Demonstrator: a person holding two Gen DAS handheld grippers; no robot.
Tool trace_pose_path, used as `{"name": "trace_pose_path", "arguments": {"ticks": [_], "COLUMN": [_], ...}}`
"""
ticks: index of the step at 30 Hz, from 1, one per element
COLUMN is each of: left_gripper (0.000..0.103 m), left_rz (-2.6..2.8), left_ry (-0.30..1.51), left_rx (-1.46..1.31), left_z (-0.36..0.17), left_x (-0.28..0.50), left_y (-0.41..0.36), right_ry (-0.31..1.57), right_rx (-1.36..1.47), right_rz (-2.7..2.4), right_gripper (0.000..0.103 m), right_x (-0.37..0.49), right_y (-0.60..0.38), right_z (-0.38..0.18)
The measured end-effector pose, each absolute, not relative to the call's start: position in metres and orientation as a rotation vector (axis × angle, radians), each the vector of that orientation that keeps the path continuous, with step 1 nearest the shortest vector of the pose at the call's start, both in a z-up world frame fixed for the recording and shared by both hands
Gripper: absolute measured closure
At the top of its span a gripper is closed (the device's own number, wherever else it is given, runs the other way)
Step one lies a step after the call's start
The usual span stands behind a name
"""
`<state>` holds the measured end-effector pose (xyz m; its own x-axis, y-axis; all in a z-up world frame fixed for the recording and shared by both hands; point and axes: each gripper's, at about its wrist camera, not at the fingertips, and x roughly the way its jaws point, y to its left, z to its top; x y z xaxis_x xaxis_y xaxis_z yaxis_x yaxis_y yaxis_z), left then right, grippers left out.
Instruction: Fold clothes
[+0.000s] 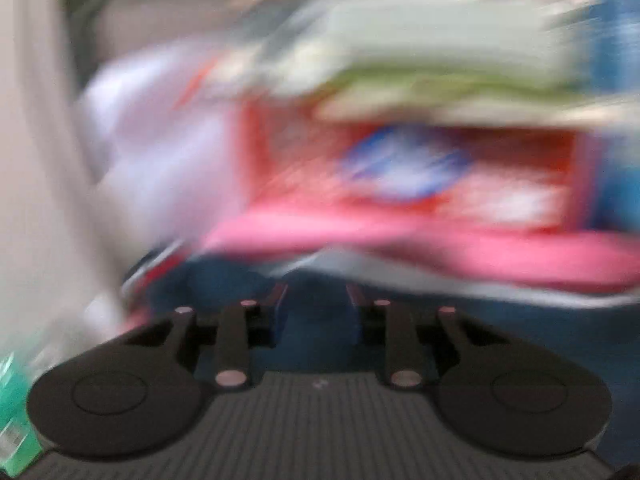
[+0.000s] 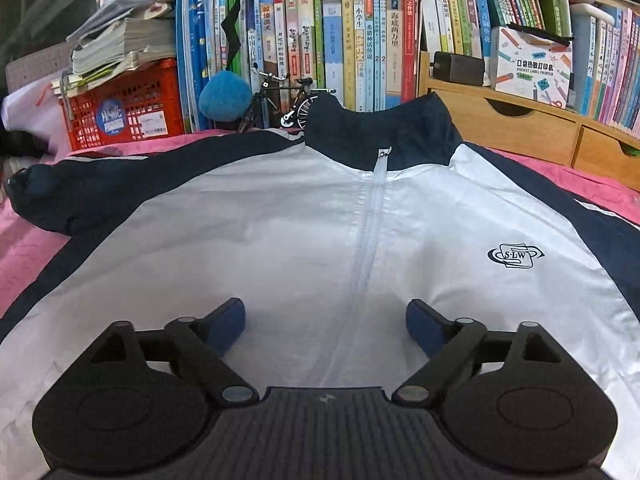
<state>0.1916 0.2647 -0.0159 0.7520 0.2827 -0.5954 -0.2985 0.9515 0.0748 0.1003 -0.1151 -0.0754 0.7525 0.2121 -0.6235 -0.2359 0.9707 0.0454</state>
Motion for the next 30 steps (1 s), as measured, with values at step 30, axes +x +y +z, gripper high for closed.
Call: {"name": "trace_pose_path", "arguments": {"ticks": [30], "left_gripper": [0.074], "left_rz": [-0.019], "left_ry": [0.594], "left_rx": [-0.114], "left_z": [0.009], "left_x": [0.112], "left_y": [0.130], "right_ry": [0.703], "right_rx": [-0.020], "right_rz": [0.264], "right_gripper": [0.003], "right_x": [0.101], "right_y": [-0.121], "right_z": [-0.074]}}
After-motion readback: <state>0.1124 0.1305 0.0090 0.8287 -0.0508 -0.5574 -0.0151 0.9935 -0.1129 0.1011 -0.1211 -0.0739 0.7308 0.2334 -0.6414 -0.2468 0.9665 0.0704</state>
